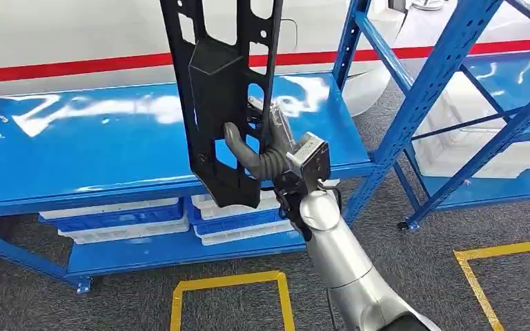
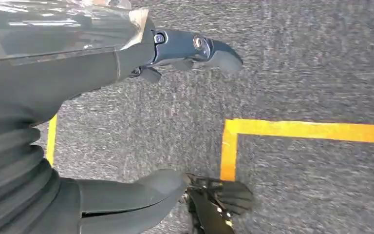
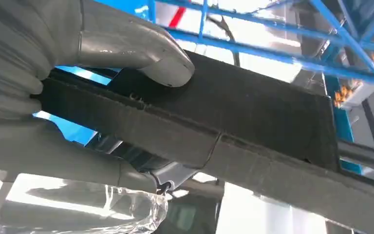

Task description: Take the parts from the cabinet and place them on the table.

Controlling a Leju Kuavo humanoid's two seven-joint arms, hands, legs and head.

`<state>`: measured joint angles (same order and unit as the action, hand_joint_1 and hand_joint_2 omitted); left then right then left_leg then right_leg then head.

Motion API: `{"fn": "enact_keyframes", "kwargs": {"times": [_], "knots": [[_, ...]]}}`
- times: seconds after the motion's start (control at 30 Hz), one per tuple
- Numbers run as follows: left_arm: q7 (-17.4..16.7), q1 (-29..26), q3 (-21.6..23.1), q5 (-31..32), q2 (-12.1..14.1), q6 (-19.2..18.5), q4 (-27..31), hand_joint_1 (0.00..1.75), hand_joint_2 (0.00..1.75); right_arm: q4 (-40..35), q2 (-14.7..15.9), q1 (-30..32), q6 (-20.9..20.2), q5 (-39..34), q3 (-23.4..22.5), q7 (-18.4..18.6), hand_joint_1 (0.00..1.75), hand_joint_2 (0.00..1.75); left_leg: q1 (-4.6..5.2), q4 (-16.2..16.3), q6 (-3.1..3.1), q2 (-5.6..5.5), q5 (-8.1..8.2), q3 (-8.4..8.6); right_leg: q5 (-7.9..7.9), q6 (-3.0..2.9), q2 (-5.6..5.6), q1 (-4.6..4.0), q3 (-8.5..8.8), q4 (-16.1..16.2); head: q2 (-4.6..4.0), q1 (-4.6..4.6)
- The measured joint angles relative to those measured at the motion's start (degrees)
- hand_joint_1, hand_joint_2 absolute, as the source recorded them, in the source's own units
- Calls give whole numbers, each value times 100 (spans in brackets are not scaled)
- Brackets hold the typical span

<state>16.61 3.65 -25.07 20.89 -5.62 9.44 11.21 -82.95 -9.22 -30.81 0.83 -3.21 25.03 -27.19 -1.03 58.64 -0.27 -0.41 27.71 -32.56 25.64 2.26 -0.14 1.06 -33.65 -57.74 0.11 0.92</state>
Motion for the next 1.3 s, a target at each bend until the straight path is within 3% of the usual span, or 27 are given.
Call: {"fn": "enact_keyframes", "kwargs": {"times": [0.03, 0.1, 0.17, 0.2, 0.23, 0.27, 0.33, 0.37, 0.4, 0.5, 0.53, 0.57, 0.63, 0.7, 0.73, 0.8, 0.87, 0.9, 0.93, 1.03, 1.07, 1.1, 1.13, 1.2, 1.23, 1.27, 1.3], "knots": [[0, 2, -2, 2, -2, 2, 0, 0, 175, 2, 0, -3, 0, 2, -13, -22, 175, 175, -26, -79, 105, 20, -70, -5, 16, 37, -1, -43, -41, -19, 0, 4], [0, 13, -2, 9, 0, 0, 0, 0, 175, 5, 15, -8, 11, 24, -44, -59, 175, 175, -4, -98, 224, 37, -147, -65, 346, -26, 3, -8, -235, -439, 0, 26], [0, 15, -2, 9, 0, 0, 0, 0, 175, 20, 33, 7, 15, 31, -48, -70, 175, 175, 28, -94, 278, 48, -206, -155, 779, -69, 4, 0, -622, -1409, 0, 28], [0, 14, -2, 9, 0, 0, 0, 0, 175, 33, 44, 18, 15, 33, -48, -70, 175, 175, 41, -90, 285, 52, -240, -201, 903, -57, 5, -3, -738, -1762, 0, 26], [0, 13, -4, 9, 0, 4, 0, 0, 175, 42, 53, 29, 15, 33, -50, -72, 175, 175, 51, -88, 286, 52, -270, -238, 908, -22, 4, -9, -712, -1811, 0, 26], [-7, 14, -11, 7, -2, 11, 0, 0, 175, 48, 57, 30, 15, 44, -55, -79, 175, 175, 60, -86, 281, 50, -303, -275, 825, 21, 4, -11, -518, -1548, 0, 28], [-13, 15, -20, 0, -7, 18, 0, 0, 175, 50, 48, 22, 13, 61, -52, -92, 175, 175, 63, -82, 250, 41, -352, -314, 520, 82, 3, -16, 130, -510, 0, 28], [-13, 16, -20, 0, -9, 20, 0, 0, 175, 48, 42, 12, 13, 63, -52, -96, 175, 175, 64, -76, 223, 41, -375, -317, 446, 61, 1, -16, 456, 44, 0, 26], [-15, 18, -22, 0, -13, 24, 0, 0, 175, 50, 35, 9, 13, 65, -50, -99, 175, 175, 99, -70, 189, 36, -396, -337, 440, 14, 13, -74, 472, 117, 0, 22], [-15, 18, -26, 0, -24, 28, 0, 0, 175, 50, 33, -1, 13, 68, -55, -103, 175, 175, 76, -100, 85, 41, -490, -351, 367, -83, 23, -109, 437, 91, 0, 24], [-15, 16, -28, 0, -26, 33, 0, 0, 175, 50, 28, -5, 13, 65, -55, -103, 175, 175, 79, -99, 47, 28, -519, -367, 306, -139, 17, -49, 425, 128, 0, 24], [-17, 17, -33, 0, -13, 35, 0, 0, 175, 50, 17, -10, 13, 65, -52, -105, 175, 175, 48, -17, 19, 17, -377, -428, 257, -164, 1, 6, 415, 142, 0, 22], [-17, 16, -35, 0, -17, 37, 0, 0, 175, 50, -7, -8, 11, 65, -52, -105, 175, 175, 25, 640, -51, 21, 165, -660, 185, -259, -7, 8, 327, 137, 0, 4], [-18, 14, -35, 0, -18, 37, 0, 0, 175, 61, -4, -4, 11, 65, -52, -105, 175, 175, 3, 1510, -116, 22, 578, -961, 124, -253, -15, -6, 225, 124, 0, 4], [-17, 13, -35, 0, -15, 39, 0, 0, 175, 74, -4, -3, 11, 65, -52, -105, 175, 175, -13, 1664, -132, 23, 607, -970, 96, -243, -15, -9, 175, 109, 0, 5], [-17, 14, -37, -2, -13, 44, 0, 0, 175, 79, -4, -1, 9, 65, -52, -105, 175, 175, -43, 1148, -142, 27, 340, -576, 75, -213, -12, 2, 100, 54, 0, 4], [-17, 21, -39, -6, -4, 50, 0, 0, 175, 79, -9, -9, -9, 65, -52, -107, 175, 175, -76, 134, -145, 22, 23, 61, 76, -203, -11, 12, 50, -32, 0, 4], [-17, 33, -39, -9, -13, 52, 0, 0, 175, 79, -13, -15, -24, 65, -55, -110, 175, 175, -38, 11, -130, -2, 144, 120, 55, -166, -14, -47, 0, -46, 0, 4], [-17, 32, -44, -17, -13, 66, 0, 0, 175, 83, -22, -25, -33, 61, -50, -112, 175, 175, -21, 3, -53, -8, 81, 66, 39, -142, -12, -51, -30, -67, 0, 15], [-15, 28, -52, -61, -20, 77, 0, 0, 175, 109, -42, -48, -72, 50, -44, -134, 175, 175, 26, -17, 82, 3, -11, 8, -55, -1, -5, -47, -65, -27, 0, 15], [-11, 31, -65, -65, -22, 79, 0, 0, 175, 120, -35, -63, -72, 44, -52, -147, 175, 175, -18, -69, 175, 40, -81, -4, 15, 13, -11, -40, -113, -92, 0, 15], [-2, 34, -70, -63, -24, 77, 0, 0, 175, 125, -33, -84, -72, 24, -65, -151, 175, 175, 4, -84, 228, 39, -124, -43, 182, -19, -1, -42, -225, -258, 0, 19], [2, 35, -74, -57, -22, 79, 0, 0, 175, 129, -29, -114, -66, 11, -83, -153, 175, 175, 10, -82, 276, 44, -165, -103, 449, -75, 4, -33, -388, -679, 0, 35], [17, 36, -74, -17, -33, 66, 0, 0, 175, 146, -2, -137, -35, -24, -166, -149, 175, 175, 16, -78, 291, 52, -246, -215, 855, -102, 4, -28, -729, -1606, 0, 35], [35, 35, -74, 22, -37, 46, 0, 0, 175, 160, 24, -143, -20, -26, -227, -134, 175, 175, 16, -75, 287, 54, -285, -266, 941, -68, 5, -30, -790, -1866, 0, 37], [37, 37, -74, 52, -52, 24, 0, 0, 175, 166, 61, -143, 4, -26, -292, -116, 175, 175, 16, -74, 276, 53, -327, -318, 927, -22, 4, -28, -705, -1825, 0, 37], [33, 40, -72, 83, -63, 13, 0, 0, 175, 166, 90, -140, 33, -24, -354, -105, 175, 175, 15, -71, 261, 52, -362, -357, 830, 32, 4, -24, -466, -1501, 0, 39]]}}
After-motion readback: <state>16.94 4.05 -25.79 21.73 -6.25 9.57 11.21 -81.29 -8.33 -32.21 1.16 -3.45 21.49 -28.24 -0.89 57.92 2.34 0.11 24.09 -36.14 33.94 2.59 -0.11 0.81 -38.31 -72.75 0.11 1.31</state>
